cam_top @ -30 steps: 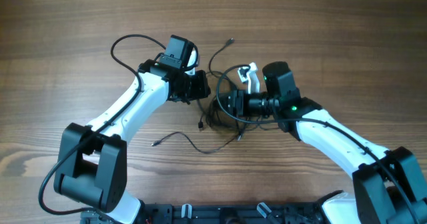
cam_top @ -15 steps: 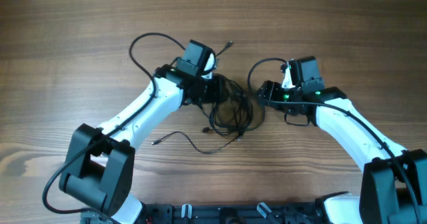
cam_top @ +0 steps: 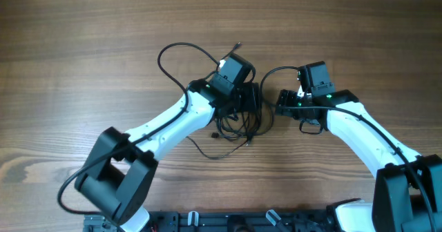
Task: Untangle cables
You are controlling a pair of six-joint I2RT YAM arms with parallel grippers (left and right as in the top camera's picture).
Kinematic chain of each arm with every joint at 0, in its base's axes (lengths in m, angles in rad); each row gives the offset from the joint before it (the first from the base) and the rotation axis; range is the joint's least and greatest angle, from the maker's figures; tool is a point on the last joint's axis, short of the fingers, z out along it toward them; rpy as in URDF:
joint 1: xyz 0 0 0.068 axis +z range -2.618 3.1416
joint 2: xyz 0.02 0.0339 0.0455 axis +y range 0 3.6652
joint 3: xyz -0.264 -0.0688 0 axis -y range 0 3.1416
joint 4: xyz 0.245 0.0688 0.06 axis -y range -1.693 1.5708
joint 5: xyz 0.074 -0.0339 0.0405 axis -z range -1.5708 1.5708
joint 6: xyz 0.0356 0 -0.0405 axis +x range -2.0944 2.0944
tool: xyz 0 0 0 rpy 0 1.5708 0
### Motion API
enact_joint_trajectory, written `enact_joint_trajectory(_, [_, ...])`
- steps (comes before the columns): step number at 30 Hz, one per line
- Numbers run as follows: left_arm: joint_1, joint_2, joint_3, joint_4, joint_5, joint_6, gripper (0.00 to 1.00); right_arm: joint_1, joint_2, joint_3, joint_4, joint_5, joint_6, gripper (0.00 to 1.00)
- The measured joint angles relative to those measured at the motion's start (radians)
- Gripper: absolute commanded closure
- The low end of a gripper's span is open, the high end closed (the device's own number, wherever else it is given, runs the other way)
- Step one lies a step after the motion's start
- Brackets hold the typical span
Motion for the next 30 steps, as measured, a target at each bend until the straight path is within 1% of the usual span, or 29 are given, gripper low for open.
enact_joint_trajectory(1, [-0.001, 0.042, 0.000, 0.026, -0.016, -0.035, 0.59, 0.000, 0.000, 0.000, -0.001, -0.001, -0.001, 0.19])
enact_joint_trajectory(2, [-0.001, 0.061, 0.000, 0.033, -0.021, -0.049, 0.76, 0.000, 0.000, 0.000, -0.001, -0.002, -0.002, 0.19])
enact_joint_trajectory(3, [-0.001, 0.077, 0.000, 0.041, -0.025, -0.057, 0.96, 0.000, 0.000, 0.000, 0.000, -0.005, -0.002, 0.20])
enact_joint_trajectory(6, [0.000, 0.097, 0.000, 0.056, -0.030, -0.075, 0.96, 0.000, 0.000, 0.000, 0.000, -0.046, -0.022, 0.19])
enact_joint_trajectory(9, [0.020, 0.087, 0.000, 0.051, -0.013, -0.047, 0.96, 0.000, 0.000, 0.000, 0.015, -0.149, -0.101, 0.18])
enact_joint_trajectory(10, [0.039, 0.068, 0.000, 0.051, 0.024, -0.020, 0.96, 0.000, 0.000, 0.000, 0.026, -0.230, -0.156, 0.17])
enact_joint_trajectory(13, [0.117, -0.088, -0.002, 0.070, 0.120, 0.002, 0.96, 0.000, 0.000, 0.000, 0.080, -0.397, -0.212, 0.16])
enact_joint_trajectory(14, [0.140, -0.147, -0.003, 0.098, 0.161, 0.005, 0.96, 0.000, 0.000, -0.001, 0.130, -0.489, -0.222, 0.16])
enact_joint_trajectory(15, [0.170, -0.241, -0.002, 0.131, 0.218, 0.008, 0.96, 0.000, 0.000, 0.000, 0.158, -0.538, -0.221, 0.19])
enact_joint_trajectory(16, [0.175, -0.272, -0.003, 0.150, 0.243, 0.008, 0.96, 0.001, 0.000, -0.001, 0.176, -0.554, -0.212, 0.20])
enact_joint_trajectory(18, [0.175, -0.328, -0.003, 0.207, 0.305, 0.009, 0.96, 0.001, 0.001, 0.000, 0.198, -0.542, -0.171, 0.22])
enact_joint_trajectory(20, [0.176, -0.383, -0.003, 0.267, 0.344, 0.013, 0.96, 0.001, 0.001, 0.000, 0.197, -0.459, -0.126, 0.22])
enact_joint_trajectory(21, [0.178, -0.412, -0.003, 0.287, 0.355, 0.013, 0.96, 0.001, 0.001, -0.001, 0.197, -0.420, -0.111, 0.21])
enact_joint_trajectory(24, [0.222, -0.516, -0.003, 0.340, 0.376, 0.016, 0.96, 0.001, 0.001, -0.025, 0.187, -0.239, -0.061, 0.12])
enact_joint_trajectory(26, [0.269, -0.570, -0.003, 0.340, 0.376, 0.016, 0.96, 0.000, 0.001, -0.033, 0.206, -0.217, -0.055, 0.12])
enact_joint_trajectory(27, [0.289, -0.589, -0.003, 0.336, 0.375, 0.016, 0.96, -0.002, 0.001, -0.034, 0.227, -0.258, -0.059, 0.12])
enact_joint_trajectory(29, [0.305, -0.606, -0.002, 0.284, 0.342, 0.018, 0.96, -0.008, 0.001, -0.035, 0.286, -0.467, -0.061, 0.12])
enact_joint_trajectory(30, [0.306, -0.605, -0.002, 0.240, 0.314, 0.020, 0.96, -0.010, 0.001, -0.035, 0.314, -0.613, -0.060, 0.13])
